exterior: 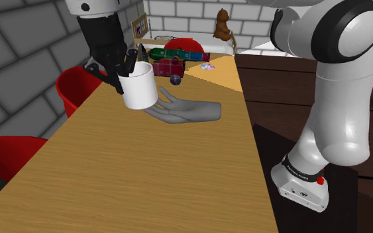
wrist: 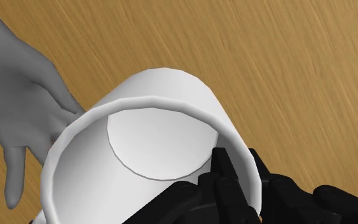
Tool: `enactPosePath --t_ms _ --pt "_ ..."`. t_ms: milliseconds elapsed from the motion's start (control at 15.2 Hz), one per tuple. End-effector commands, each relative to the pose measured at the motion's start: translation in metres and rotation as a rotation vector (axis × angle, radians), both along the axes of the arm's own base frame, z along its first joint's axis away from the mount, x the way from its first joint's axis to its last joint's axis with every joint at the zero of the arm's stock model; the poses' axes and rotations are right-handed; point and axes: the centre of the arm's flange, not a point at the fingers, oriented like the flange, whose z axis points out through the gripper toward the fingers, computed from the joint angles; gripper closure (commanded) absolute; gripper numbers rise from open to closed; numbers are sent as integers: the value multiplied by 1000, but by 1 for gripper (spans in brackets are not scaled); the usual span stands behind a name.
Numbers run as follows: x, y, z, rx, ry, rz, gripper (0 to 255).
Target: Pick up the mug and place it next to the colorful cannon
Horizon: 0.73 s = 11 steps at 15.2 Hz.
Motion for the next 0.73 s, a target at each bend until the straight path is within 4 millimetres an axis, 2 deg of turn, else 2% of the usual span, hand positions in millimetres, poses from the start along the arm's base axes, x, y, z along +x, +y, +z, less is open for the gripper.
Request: enactPosePath --t_ms 0,660 --pt "3 -25 1 0 0 0 255" --pt "16 -156 1 0 0 0 255"
